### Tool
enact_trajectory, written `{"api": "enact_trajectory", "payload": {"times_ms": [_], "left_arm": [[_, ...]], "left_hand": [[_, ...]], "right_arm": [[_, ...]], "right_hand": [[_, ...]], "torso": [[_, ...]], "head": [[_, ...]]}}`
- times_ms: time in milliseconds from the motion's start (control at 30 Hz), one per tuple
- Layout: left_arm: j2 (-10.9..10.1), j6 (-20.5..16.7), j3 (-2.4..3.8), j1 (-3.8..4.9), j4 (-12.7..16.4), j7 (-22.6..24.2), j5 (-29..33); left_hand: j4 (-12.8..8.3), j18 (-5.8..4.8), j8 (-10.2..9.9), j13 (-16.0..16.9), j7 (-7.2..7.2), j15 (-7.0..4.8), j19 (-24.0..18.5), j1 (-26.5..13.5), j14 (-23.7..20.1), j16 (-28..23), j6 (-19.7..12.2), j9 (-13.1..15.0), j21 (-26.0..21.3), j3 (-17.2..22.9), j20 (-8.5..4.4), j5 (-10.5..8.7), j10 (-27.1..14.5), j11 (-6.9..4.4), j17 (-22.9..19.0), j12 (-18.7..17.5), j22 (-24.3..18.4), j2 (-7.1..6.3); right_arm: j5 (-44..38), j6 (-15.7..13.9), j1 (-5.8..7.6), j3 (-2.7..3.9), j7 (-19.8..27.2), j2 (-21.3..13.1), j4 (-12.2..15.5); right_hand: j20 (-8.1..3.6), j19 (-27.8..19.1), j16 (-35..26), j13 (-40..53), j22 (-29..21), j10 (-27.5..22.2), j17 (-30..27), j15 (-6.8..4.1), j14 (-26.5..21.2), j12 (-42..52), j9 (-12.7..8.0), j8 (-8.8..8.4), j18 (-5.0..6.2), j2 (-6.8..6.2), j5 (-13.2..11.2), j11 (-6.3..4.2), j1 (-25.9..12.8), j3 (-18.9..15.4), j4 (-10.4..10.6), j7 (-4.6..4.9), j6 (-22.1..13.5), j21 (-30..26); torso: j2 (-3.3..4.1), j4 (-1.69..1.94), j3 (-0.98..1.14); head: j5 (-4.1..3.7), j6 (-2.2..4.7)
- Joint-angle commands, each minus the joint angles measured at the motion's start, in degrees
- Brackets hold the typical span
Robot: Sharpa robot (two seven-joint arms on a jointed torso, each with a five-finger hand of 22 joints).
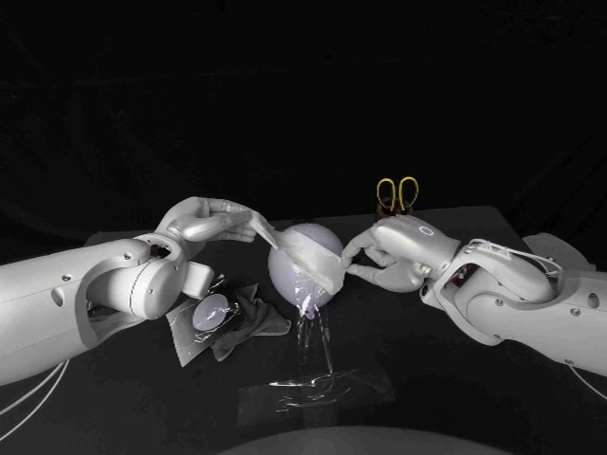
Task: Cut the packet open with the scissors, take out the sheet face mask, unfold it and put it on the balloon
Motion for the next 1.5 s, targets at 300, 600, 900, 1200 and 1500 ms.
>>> {"api": "enact_trajectory", "payload": {"times_ms": [300, 600, 900, 1200, 1500], "left_arm": [[0.3, 0.7, 0.08, 0.06, 0.1, 0.9, 0.0], [0.9, 0.7, 0.07, 0.06, -0.4, 1.1, -0.8], [1.9, 1.5, 0.06, 0.06, -1.7, 0.8, -4.9], [3.1, 2.9, 0.05, 0.05, -4.0, 0.3, -9.7], [4.0, 4.6, 0.09, 0.05, -6.4, 1.9, -10.7]], "left_hand": [[0.0, 0.00, 0.1, 0.1, 0.01, -0.06, -0.5, -0.1, -0.4, 0.3, 0.3, 5.7, 0.4, 0.5, 0.04, 0.18, 0.2, -0.32, 0.1, 0.2, 0.3, 0.43], [0.7, -0.10, -0.4, -0.1, 0.18, 0.19, -1.2, -0.6, -1.0, 0.3, -0.2, 5.8, 0.8, 0.4, 0.25, 0.16, -0.6, -0.06, 0.1, 0.0, 0.6, 0.33], [1.0, -0.66, -3.4, -0.9, 2.26, 1.66, -3.8, -1.1, -4.4, 0.5, -4.8, 5.0, -0.6, -1.9, 1.28, 0.13, -5.0, 1.81, 0.2, -1.5, 0.0, -2.51], [0.2, -0.98, -6.3, -1.5, 4.04, 3.35, -5.9, 0.4, -9.7, 1.5, -7.8, 3.5, -3.7, -3.6, 2.16, 0.21, -9.8, 3.71, 0.7, -2.2, -2.0, -5.36], [-0.2, -1.81, -7.2, -1.6, 4.42, 4.19, -7.2, 1.0, -13.1, 2.4, -8.2, 3.0, -6.3, -4.1, 2.29, 0.18, -12.6, 4.38, 0.7, -1.9, -3.7, -6.79]], "right_arm": [[5.5, -4.3, 0.08, 0.14, 4.1, 0.7, 0.2], [9.7, -5.3, 1.91, 0.42, 6.1, 1.4, 1.7], [13.0, -5.2, 3.56, 0.72, 7.4, 3.1, 1.0], [15.8, -5.2, 5.90, 1.03, 8.3, 6.5, -3.0], [17.2, -4.7, 7.66, 1.11, 8.2, 9.0, -6.6]], "right_hand": [[-0.33, 2.5, 0.2, 13.1, 12.7, 4.3, 15.1, -0.20, 6.0, 0.2, 0.2, 0.33, -0.36, 0.07, -0.2, -0.41, -0.6, 0.4, 0.0, -0.32, 0.0, 0.1], [-0.34, 2.6, 0.2, 13.1, 12.7, 4.3, 15.1, -0.18, 6.0, 0.1, 0.3, 0.43, -0.37, 0.07, -0.2, -0.43, -0.6, 0.5, -0.1, -0.32, -0.1, 0.2], [-0.34, 2.6, 0.2, 13.1, 12.7, 4.3, 15.1, -0.14, 6.0, 0.1, 0.4, 0.54, -0.38, 0.09, -0.2, -0.45, -0.6, 0.7, -0.2, -0.31, -0.2, 0.2], [-0.33, 2.6, 0.2, 13.0, 12.7, 4.2, 15.1, -0.11, 6.0, 0.1, 0.5, 0.65, -0.38, 0.10, -0.2, -0.44, -0.6, 0.8, -0.2, -0.28, -0.4, 0.2], [-0.32, 2.6, 0.2, 13.0, 12.7, 4.2, 15.1, -0.09, 6.0, 0.1, 0.5, 0.69, -0.38, 0.11, -0.2, -0.44, -0.6, 0.9, -0.2, -0.27, -0.4, 0.2]], "torso": [[-0.04, 0.00, -0.03], [-0.12, 0.03, -0.05], [-0.15, 0.08, -0.05], [-0.10, 0.03, -0.11], [-0.06, 0.05, -0.13]], "head": [[0.19, 0.01], [0.16, 1.05], [0.14, 2.73], [0.09, 4.48], [-0.01, 5.55]]}}
